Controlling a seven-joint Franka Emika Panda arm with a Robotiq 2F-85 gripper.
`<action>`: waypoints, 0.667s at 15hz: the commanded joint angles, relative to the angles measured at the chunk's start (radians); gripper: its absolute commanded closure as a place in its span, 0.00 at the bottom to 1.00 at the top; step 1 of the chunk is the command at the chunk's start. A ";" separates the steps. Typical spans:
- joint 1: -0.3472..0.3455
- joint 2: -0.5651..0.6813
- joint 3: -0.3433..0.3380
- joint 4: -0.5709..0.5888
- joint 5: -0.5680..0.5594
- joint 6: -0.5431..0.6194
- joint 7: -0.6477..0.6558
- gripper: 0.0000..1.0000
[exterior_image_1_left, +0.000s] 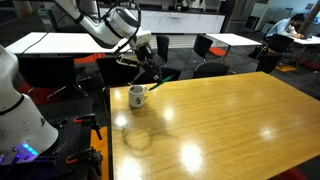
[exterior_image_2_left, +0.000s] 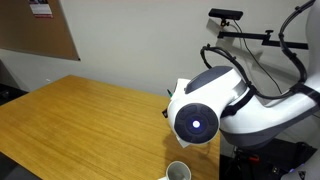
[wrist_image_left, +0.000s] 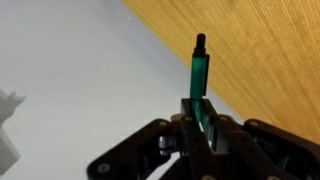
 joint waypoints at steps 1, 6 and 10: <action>0.020 -0.012 0.017 -0.018 -0.003 -0.034 0.113 0.97; 0.045 0.002 0.041 -0.025 0.002 -0.043 0.211 0.97; 0.069 0.022 0.063 -0.025 0.010 -0.035 0.235 0.97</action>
